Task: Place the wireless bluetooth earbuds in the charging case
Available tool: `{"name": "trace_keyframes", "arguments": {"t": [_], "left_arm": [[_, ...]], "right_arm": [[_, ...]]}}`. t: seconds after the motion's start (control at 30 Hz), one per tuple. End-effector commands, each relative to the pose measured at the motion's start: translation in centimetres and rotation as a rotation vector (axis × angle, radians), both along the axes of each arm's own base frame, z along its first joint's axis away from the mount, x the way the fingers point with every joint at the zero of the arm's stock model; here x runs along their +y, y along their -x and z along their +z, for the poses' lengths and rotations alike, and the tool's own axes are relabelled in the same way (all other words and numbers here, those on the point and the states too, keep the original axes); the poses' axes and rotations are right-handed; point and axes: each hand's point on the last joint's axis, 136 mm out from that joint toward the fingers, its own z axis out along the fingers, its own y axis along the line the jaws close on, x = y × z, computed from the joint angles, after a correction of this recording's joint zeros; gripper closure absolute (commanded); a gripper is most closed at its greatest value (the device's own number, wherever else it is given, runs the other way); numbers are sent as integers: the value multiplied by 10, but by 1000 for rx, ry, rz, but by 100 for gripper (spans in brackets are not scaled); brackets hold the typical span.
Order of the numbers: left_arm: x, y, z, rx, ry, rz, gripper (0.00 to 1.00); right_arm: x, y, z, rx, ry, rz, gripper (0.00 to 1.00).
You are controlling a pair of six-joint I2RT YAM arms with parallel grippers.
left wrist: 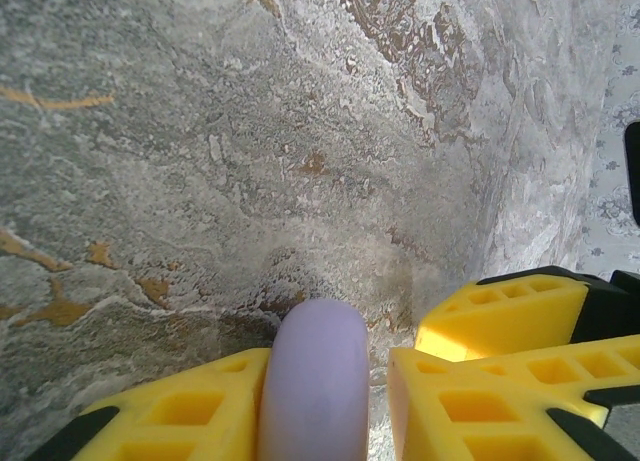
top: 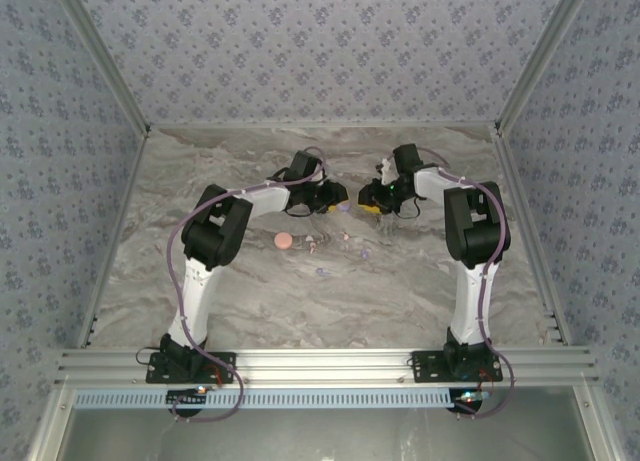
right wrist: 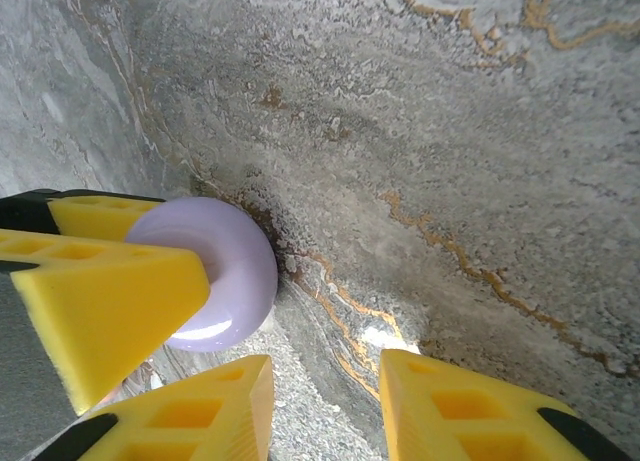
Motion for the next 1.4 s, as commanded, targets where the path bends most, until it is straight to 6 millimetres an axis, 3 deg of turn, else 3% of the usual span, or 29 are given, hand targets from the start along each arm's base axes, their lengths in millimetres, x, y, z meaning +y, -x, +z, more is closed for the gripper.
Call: {"name": "trace_keyframes", "arguments": {"t": [0.0,0.23,0.5,0.7,0.93,1.1,1.2,1.37], "left_arm": [[14,2,4,1,-50,17,64],[16,3,4,3,-60,18,64],[16,3,6,0,-63,21,70],[19,2,11,-11,-77,27,80],[19,3,15,-23,-75,18,82],[14,3,44,-113,-8,-7,84],[11,4,76,-210,59,-40,84],[13,13,129,-366,137,-112,85]], "right_arm": [[-2,3,6,-6,0,0,63],[0,4,6,-10,-2,4,62],[-1,4,6,-10,-1,4,62],[0,5,9,-16,-4,5,62],[0,5,12,-25,-16,7,61],[1,7,32,-88,-59,22,60],[-6,8,53,-152,-101,13,57],[-10,16,108,-296,-210,41,51]]}}
